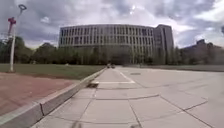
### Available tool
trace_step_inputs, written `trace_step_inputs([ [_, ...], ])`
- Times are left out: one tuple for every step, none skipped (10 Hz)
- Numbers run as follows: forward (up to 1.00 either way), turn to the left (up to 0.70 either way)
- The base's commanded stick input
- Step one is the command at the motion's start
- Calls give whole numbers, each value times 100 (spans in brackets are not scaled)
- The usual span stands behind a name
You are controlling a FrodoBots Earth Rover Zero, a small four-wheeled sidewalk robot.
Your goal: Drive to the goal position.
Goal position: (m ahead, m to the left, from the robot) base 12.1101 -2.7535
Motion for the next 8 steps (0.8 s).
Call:
trace_step_inputs([
  [70,0],
  [70,0],
  [70,0],
  [70,0],
  [70,0],
  [70,0],
  [70,0],
  [70,0],
])
